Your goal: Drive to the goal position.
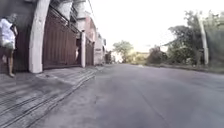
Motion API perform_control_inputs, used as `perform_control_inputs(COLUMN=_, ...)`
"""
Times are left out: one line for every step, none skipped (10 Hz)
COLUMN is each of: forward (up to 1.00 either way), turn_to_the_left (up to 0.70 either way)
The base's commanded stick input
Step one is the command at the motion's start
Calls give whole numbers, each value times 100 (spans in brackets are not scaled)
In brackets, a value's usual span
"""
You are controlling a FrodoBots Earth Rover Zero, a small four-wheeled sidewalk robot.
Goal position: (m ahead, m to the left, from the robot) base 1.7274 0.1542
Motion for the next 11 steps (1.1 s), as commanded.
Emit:
perform_control_inputs(forward=100, turn_to_the_left=0)
perform_control_inputs(forward=100, turn_to_the_left=0)
perform_control_inputs(forward=100, turn_to_the_left=0)
perform_control_inputs(forward=100, turn_to_the_left=0)
perform_control_inputs(forward=100, turn_to_the_left=0)
perform_control_inputs(forward=100, turn_to_the_left=0)
perform_control_inputs(forward=100, turn_to_the_left=0)
perform_control_inputs(forward=100, turn_to_the_left=0)
perform_control_inputs(forward=100, turn_to_the_left=0)
perform_control_inputs(forward=100, turn_to_the_left=0)
perform_control_inputs(forward=100, turn_to_the_left=0)
